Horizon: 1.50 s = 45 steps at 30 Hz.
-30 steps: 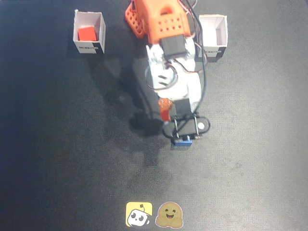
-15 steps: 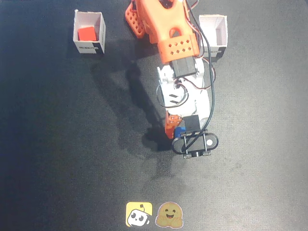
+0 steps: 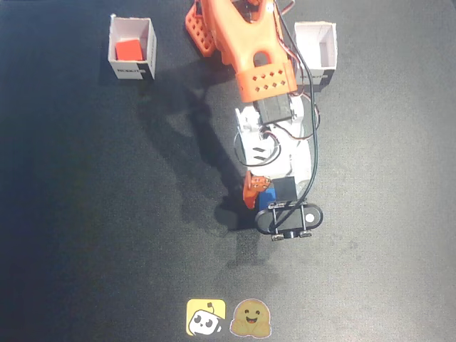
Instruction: Put the red cube in the right box and the blue cube in the left box.
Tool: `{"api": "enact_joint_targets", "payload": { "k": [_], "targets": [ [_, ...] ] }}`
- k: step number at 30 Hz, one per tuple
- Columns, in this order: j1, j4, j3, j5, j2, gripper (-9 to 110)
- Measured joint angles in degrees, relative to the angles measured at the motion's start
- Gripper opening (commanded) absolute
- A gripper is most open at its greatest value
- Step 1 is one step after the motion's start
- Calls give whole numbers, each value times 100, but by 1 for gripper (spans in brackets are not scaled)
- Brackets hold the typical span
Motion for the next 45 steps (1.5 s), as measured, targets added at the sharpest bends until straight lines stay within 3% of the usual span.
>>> {"api": "enact_joint_targets", "payload": {
  "k": [30, 45],
  "targets": [
    [0, -1257, 536, 35, -545, 10],
    [308, 308, 369, -44, 387, 10]
  ]
}}
